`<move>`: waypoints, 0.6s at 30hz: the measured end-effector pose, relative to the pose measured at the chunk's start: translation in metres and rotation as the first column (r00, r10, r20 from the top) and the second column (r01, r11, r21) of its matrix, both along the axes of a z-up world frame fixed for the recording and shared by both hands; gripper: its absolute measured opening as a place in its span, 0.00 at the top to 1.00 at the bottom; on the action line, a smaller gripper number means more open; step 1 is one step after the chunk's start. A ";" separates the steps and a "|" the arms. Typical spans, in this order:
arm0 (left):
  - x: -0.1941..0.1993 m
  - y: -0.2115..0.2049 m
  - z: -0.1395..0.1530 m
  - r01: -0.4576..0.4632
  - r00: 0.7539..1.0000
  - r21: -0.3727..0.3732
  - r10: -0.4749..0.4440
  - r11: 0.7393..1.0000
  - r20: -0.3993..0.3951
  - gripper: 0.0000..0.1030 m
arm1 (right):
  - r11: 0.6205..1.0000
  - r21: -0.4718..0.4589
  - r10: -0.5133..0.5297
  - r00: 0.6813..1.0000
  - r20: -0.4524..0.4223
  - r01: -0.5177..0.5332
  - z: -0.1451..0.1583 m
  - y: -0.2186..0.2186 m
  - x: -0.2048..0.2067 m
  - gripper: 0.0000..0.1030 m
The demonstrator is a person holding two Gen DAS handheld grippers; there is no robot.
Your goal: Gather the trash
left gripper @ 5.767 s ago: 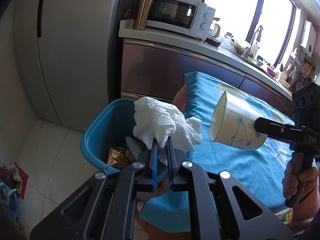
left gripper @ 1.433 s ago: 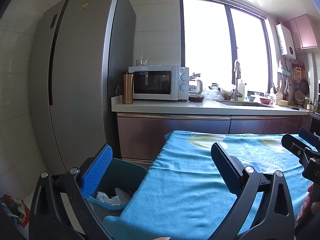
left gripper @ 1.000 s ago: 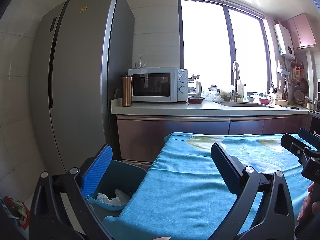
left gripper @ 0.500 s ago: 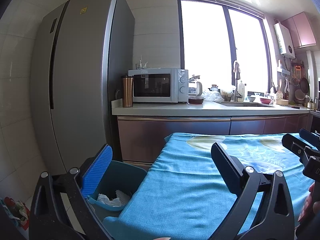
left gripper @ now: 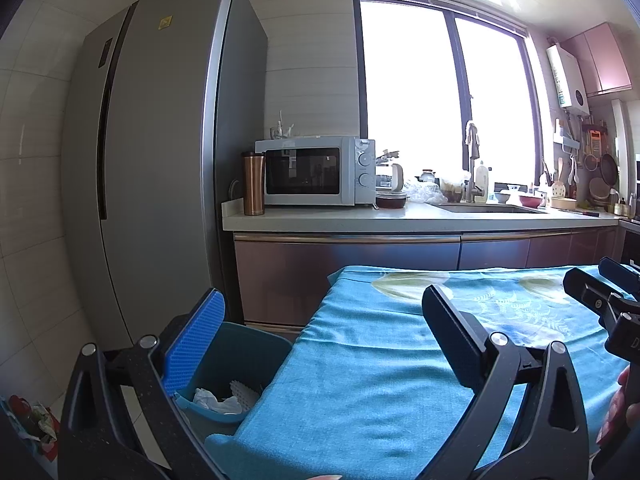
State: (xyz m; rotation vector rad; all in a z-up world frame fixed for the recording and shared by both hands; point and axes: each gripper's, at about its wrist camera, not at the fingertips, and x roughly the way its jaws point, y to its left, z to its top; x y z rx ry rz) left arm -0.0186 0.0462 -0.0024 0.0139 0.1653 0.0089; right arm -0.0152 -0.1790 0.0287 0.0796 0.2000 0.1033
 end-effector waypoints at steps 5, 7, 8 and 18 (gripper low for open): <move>0.000 0.000 0.000 -0.003 1.000 0.003 0.003 1.000 0.001 0.06 | 1.000 -0.001 -0.003 1.000 -0.002 0.003 -0.001 0.000 0.000 0.06; 0.001 -0.001 0.000 -0.001 1.000 0.002 0.001 1.000 0.000 0.05 | 1.000 0.000 -0.002 1.000 -0.003 0.002 -0.001 0.000 0.000 0.06; 0.001 -0.001 0.000 -0.002 1.000 0.002 0.002 1.000 0.001 0.05 | 1.000 0.000 -0.004 1.000 -0.003 0.004 -0.001 0.000 0.000 0.06; 0.001 -0.002 -0.001 -0.001 1.000 0.002 0.001 1.000 0.001 0.05 | 1.000 0.001 -0.005 1.000 -0.005 0.005 -0.002 0.000 0.001 0.06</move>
